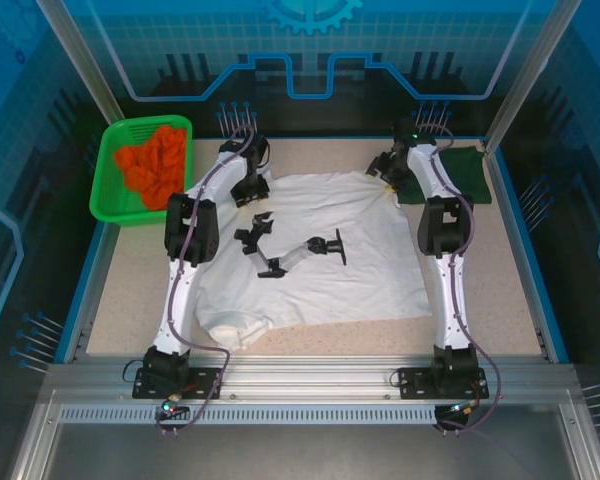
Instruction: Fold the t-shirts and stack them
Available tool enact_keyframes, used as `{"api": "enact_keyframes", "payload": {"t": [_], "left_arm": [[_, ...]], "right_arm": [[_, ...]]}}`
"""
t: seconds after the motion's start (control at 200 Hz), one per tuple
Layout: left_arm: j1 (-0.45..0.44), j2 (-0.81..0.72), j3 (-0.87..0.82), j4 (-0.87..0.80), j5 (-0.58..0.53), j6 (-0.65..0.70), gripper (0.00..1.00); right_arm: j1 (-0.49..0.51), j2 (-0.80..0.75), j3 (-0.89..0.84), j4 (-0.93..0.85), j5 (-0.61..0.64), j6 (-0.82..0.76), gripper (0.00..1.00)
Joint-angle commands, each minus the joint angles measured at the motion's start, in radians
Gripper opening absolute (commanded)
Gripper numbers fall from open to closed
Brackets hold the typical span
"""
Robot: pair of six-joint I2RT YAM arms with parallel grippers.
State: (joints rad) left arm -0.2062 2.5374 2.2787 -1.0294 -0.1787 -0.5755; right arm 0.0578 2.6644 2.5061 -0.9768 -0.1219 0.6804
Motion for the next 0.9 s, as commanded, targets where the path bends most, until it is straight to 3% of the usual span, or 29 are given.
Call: {"api": "enact_keyframes", "payload": {"t": [0.0,0.105,0.27,0.49,0.595,0.69,0.895], "left_arm": [[0.045,0.082,0.051,-0.041,0.016,0.012,0.47],[0.063,0.108,0.119,-0.03,0.059,0.033,0.54],[0.084,0.024,0.161,-0.049,0.025,0.055,0.82],[0.156,-0.115,0.041,-0.056,0.093,0.05,0.86],[0.156,-0.217,-0.05,-0.034,0.108,0.093,0.92],[0.153,-0.338,-0.174,-0.022,0.134,0.08,0.93],[0.1,-0.743,-0.714,0.083,0.197,-0.011,0.9]], "right_arm": [[-0.044,0.076,-0.005,-0.05,0.022,0.011,0.62],[-0.05,0.079,0.014,-0.032,-0.003,0.023,0.64],[-0.036,0.061,0.063,0.031,-0.156,0.066,0.69],[0.004,-0.1,-0.025,0.066,-0.214,0.076,0.76],[0.019,-0.273,-0.243,0.095,-0.176,0.028,0.77],[0.032,-0.504,-0.549,0.155,-0.105,-0.021,0.78],[0.017,-0.979,-1.182,0.217,0.038,-0.023,0.78]]}}
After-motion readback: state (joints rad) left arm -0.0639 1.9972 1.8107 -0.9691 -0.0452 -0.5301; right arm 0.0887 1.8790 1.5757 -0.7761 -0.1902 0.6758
